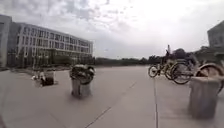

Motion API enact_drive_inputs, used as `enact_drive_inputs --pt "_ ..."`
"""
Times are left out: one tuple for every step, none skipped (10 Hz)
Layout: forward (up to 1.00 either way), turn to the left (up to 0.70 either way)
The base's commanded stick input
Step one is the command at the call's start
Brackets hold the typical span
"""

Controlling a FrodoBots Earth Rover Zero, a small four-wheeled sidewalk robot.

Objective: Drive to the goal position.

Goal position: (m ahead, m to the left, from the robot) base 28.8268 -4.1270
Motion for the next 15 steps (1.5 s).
enact_drive_inputs --pt "0.7 -0.1" --pt "0.7 0.0" --pt "0.7 0.0" --pt "0.7 0.0" --pt "0.7 0.0" --pt "0.7 0.0" --pt "0.7 0.0" --pt "0.7 0.0" --pt "0.7 0.0" --pt "0.7 0.0" --pt "0.7 0.0" --pt "0.7 0.0" --pt "0.7 0.01" --pt "0.7 0.03" --pt "0.7 0.03"
